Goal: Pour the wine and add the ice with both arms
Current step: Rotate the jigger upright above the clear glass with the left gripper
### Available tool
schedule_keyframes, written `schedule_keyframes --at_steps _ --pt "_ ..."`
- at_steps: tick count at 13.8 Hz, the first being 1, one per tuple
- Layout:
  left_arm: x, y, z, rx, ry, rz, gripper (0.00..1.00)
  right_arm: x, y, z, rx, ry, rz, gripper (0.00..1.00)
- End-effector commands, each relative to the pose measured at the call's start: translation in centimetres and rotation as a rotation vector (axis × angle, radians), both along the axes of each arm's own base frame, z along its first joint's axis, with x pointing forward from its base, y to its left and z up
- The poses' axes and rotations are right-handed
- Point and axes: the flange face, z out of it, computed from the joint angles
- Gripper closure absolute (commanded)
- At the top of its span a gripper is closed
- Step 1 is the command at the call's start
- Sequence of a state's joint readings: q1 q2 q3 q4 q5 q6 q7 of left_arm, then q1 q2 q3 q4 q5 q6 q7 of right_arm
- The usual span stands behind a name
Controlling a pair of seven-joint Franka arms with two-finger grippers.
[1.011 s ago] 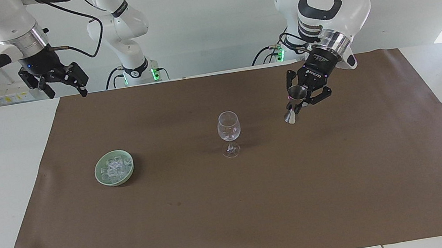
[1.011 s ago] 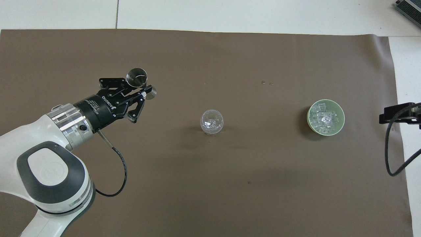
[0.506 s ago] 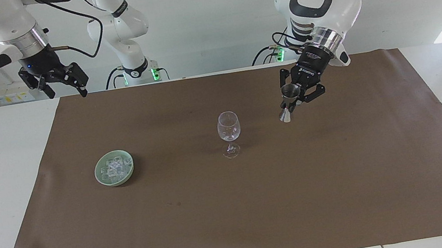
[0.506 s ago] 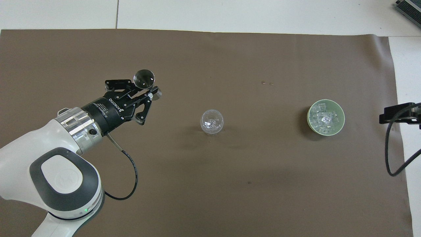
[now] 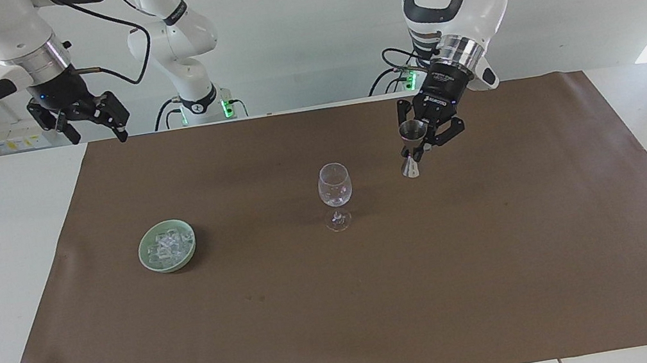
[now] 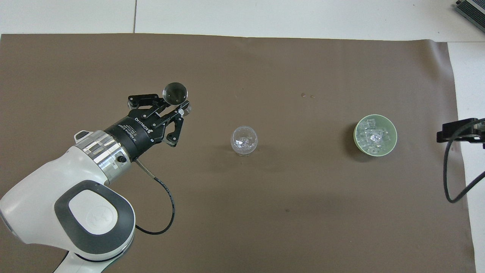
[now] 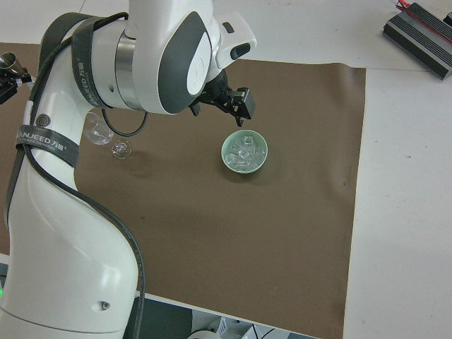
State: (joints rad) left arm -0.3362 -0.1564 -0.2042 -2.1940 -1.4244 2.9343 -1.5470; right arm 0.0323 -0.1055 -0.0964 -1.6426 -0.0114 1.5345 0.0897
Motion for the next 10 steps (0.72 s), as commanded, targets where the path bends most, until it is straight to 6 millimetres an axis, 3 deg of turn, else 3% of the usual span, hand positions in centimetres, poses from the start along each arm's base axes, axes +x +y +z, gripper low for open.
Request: schedule_keyframes --at_steps 1,10 --pt "-1.6 -1.6 0.8 0.032 -0.046 0.022 1.00 -0.5 -0.1 0.1 0.025 -0.003 0.026 0.00" --pt "-4.0 -4.5 1.7 0.128 -0.157 -0.002 1.00 -0.5 -0.1 0.1 0.025 -0.003 0.026 0.00"
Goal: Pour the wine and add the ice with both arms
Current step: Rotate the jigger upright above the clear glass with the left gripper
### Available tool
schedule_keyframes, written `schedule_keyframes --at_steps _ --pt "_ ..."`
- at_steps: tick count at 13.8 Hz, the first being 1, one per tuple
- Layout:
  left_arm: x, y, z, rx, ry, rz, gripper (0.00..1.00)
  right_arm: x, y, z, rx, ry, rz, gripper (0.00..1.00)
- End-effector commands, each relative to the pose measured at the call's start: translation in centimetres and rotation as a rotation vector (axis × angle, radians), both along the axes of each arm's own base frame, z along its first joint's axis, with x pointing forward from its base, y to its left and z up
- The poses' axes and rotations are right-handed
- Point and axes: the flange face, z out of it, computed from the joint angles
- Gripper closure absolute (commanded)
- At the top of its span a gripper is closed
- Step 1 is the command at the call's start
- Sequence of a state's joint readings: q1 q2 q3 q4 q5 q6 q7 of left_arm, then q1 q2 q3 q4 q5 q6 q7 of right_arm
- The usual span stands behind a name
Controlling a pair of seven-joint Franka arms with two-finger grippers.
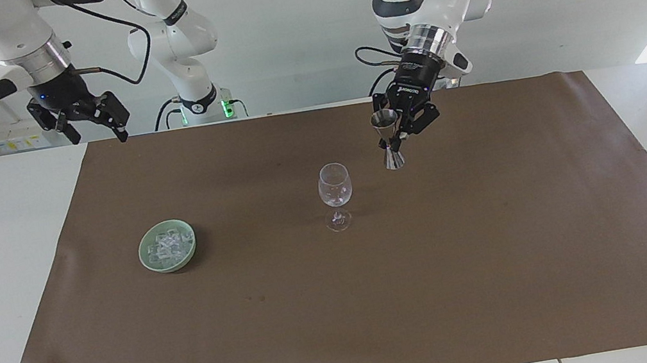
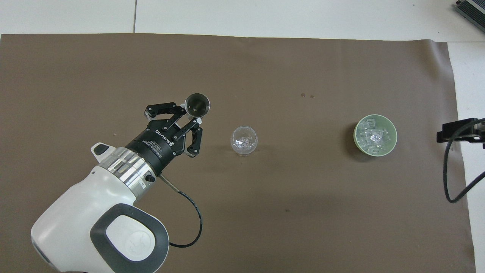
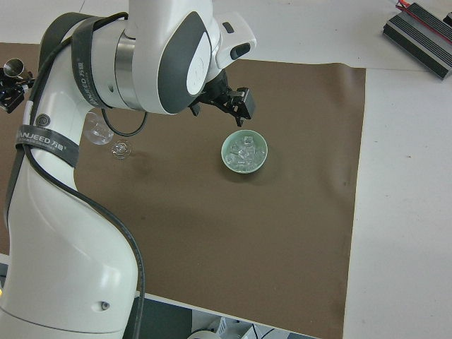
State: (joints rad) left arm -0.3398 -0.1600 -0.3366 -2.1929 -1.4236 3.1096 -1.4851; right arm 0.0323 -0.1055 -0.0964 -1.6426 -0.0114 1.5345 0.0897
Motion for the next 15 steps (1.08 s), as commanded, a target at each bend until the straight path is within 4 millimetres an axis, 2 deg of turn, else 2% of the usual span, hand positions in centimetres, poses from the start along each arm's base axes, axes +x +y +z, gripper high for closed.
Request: schedule_keyframes --at_steps 1,6,12,15 --pt "-1.5 -0.7 0.9 0.031 -0.055 0.010 1.00 -0.5 -0.1 0.1 0.023 -0.003 0.026 0.00" --pt "-1.7 -1.9 2.0 0.067 -0.117 -0.008 1.00 -0.5 -0.1 0.1 0.025 -0.003 0.026 0.00" --pt "-1.7 -2.1 3.4 0.177 -0.240 -0.047 1.00 -0.5 -0.1 0.1 0.025 -0.003 0.024 0.00" --pt "-2.4 -2.9 3.6 0.243 -0.296 -0.047 1.00 -0.5 -0.1 0.1 0.025 -0.003 0.026 0.00"
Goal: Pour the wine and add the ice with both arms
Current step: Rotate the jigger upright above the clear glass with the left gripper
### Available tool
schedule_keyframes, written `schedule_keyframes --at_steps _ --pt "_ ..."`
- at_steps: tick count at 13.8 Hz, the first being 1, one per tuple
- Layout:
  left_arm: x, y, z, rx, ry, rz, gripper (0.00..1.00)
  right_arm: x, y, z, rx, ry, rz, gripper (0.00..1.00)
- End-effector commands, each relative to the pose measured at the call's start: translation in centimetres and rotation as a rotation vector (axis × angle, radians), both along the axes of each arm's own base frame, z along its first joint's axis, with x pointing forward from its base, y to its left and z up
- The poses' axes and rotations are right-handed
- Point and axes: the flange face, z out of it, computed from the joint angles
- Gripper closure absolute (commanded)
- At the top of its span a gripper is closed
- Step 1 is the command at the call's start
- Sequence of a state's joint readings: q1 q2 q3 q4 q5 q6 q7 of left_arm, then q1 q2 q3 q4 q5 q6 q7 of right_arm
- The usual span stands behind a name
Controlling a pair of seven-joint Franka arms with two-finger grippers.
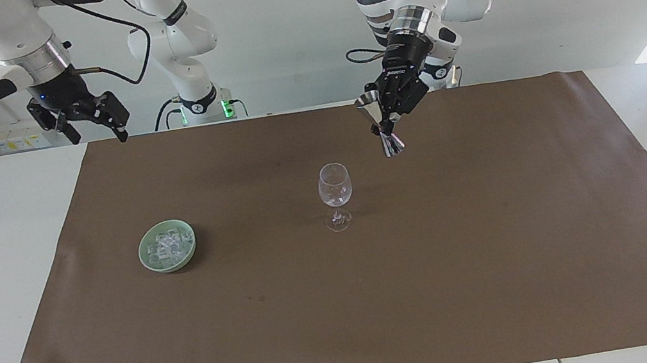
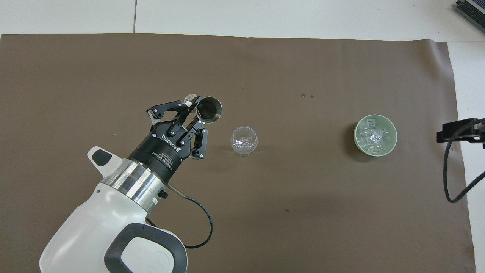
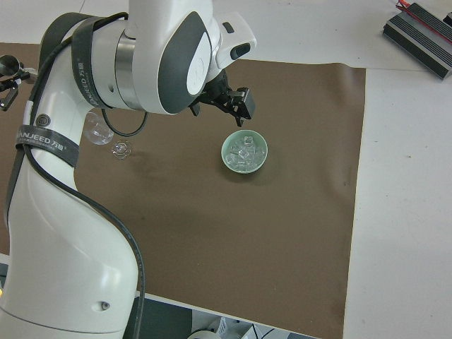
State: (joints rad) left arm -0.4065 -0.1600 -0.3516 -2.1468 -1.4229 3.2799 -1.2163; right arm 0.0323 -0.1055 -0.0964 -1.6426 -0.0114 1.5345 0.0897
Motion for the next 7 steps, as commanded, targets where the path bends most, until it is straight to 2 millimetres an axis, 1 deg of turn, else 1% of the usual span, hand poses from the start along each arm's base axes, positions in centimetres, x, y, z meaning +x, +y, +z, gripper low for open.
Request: schedule_keyframes --at_steps 1,4,6,7 --pt "-0.74 -1.12 0.55 0.063 -0.067 -0.008 1.00 -0.50 -0.06 0.09 0.025 -0.003 0.026 0.00" --pt "-1.54 -1.69 0.81 0.131 -0.123 -0.016 1.00 -0.50 -0.06 0.09 0.025 -0.003 0.026 0.00" --pt "-1.47 -1.84 0.68 0.186 -0.156 -0.038 1.00 -0.50 -0.06 0.09 0.025 -0.003 0.024 0.00" --pt "-1.37 -1.93 0.99 0.206 -0.177 -0.042 1.00 -0.50 -0.06 0.09 0.025 -0.003 0.026 0.00"
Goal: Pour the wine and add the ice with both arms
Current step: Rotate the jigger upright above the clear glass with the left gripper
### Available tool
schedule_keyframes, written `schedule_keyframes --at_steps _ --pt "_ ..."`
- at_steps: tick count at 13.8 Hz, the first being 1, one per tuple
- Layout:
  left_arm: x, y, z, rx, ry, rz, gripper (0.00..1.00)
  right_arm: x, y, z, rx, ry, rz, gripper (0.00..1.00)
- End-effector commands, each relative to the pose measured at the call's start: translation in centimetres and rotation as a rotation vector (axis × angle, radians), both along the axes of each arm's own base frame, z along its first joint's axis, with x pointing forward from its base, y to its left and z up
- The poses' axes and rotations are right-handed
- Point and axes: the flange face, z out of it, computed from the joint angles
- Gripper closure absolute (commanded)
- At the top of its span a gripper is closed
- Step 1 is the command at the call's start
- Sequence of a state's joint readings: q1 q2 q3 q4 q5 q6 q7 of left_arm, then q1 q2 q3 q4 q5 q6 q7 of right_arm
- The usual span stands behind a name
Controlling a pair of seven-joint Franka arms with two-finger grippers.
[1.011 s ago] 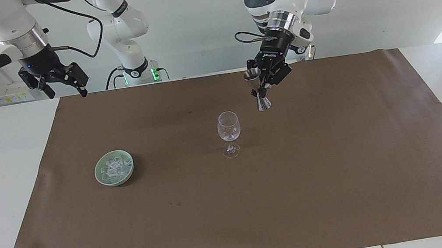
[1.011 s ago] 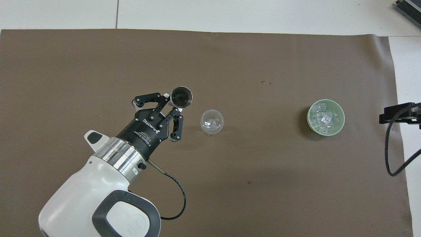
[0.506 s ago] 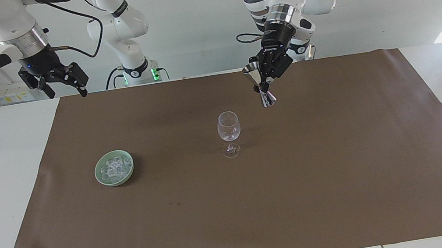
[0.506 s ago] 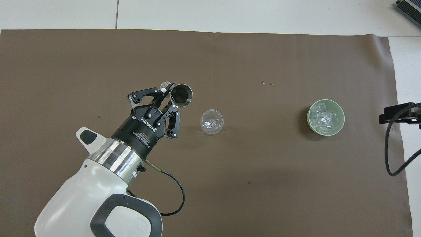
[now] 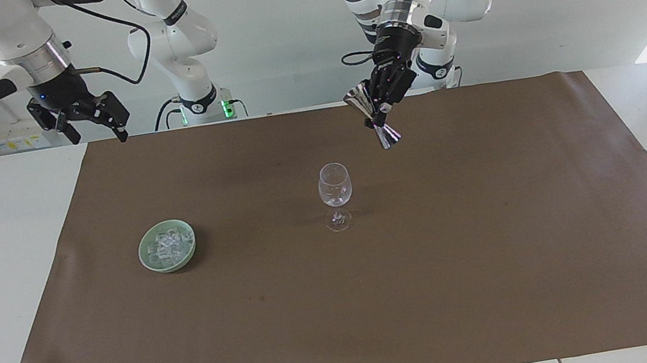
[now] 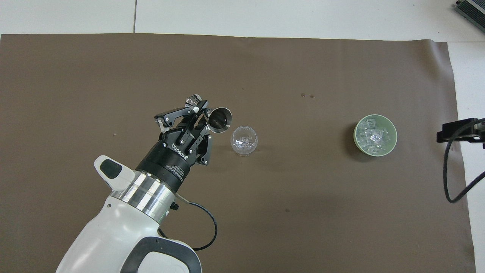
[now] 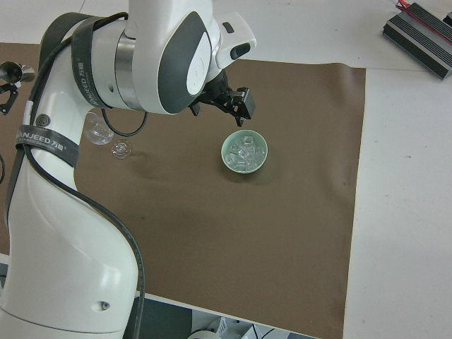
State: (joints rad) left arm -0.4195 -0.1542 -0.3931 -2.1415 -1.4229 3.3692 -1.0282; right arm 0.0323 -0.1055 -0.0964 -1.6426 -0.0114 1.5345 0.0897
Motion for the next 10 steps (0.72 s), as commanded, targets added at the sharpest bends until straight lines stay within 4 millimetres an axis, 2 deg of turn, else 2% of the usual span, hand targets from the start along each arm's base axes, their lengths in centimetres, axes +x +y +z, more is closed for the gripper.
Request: schedule_keyframes --at_steps 1,10 --pt "0.1 -0.7 0.9 0.059 -0.068 -0.004 1.00 -0.5 -0.1 0.1 0.025 -0.003 0.026 0.00" --pt "0.9 -1.5 1.9 0.232 -0.197 -0.076 1.00 -0.5 -0.1 0.1 0.023 -0.003 0.024 0.00"
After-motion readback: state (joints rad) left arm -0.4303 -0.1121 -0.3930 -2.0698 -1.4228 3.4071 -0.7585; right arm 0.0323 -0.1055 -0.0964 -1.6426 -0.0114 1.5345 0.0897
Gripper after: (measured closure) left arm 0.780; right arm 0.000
